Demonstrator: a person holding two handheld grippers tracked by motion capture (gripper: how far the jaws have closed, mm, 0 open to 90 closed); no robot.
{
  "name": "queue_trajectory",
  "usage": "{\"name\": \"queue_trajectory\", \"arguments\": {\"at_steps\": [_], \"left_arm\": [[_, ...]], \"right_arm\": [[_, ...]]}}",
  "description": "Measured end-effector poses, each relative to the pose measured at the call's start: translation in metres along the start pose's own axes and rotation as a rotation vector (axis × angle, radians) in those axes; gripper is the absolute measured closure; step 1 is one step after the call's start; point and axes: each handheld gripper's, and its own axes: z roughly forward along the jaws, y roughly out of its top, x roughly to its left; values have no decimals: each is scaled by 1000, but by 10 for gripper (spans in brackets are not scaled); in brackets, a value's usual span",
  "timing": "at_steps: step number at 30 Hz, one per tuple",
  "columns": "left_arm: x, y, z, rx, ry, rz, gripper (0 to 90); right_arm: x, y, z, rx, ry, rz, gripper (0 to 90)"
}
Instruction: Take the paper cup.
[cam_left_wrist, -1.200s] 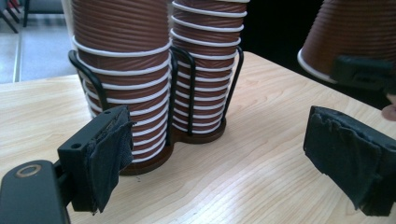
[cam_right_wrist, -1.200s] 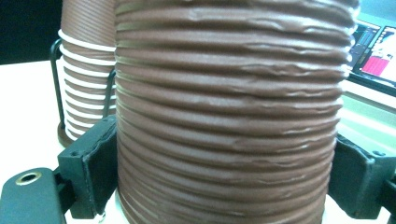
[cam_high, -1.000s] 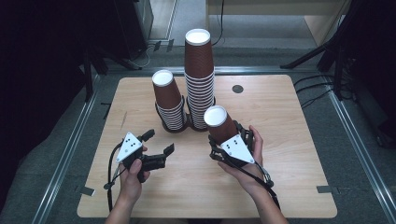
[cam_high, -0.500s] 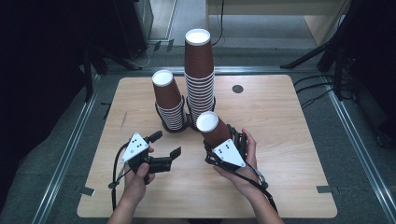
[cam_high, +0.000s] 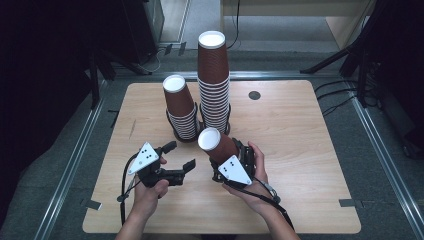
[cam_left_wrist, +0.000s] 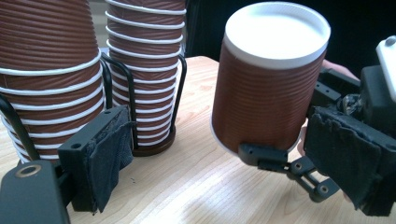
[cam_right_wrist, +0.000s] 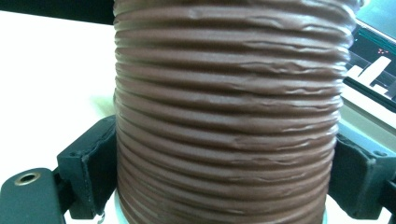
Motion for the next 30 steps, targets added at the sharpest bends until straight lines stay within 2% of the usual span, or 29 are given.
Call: {"name": "queue_trajectory", "arguments": {"at_steps": [3,12,15,20,21,24,26,30], "left_arm": [[1,0,1,-3,-3,-5,82],[-4,3,6,4,-38,1,82],[-5,3,7,11,-41,4,82],[-7,4,6,12,-46,3,82],[-6,4,5,15,-49,2,81],[-6,4,5,12,-52,-4,81],[-5,4,5,9,-56,-12,82],[-6,3,7,14,-65,-9,82]], "right_arm": [[3,-1,1,2,6,6,105],[5,-3,2,1,-2,-34,106],[7,-4,3,5,-10,-91,106],[7,-2,3,6,-28,-129,106],[6,-1,3,5,-39,-155,106],[6,-1,3,5,-44,-168,106],[5,-1,2,1,-48,-197,106],[4,-1,2,4,-52,-202,106]]}}
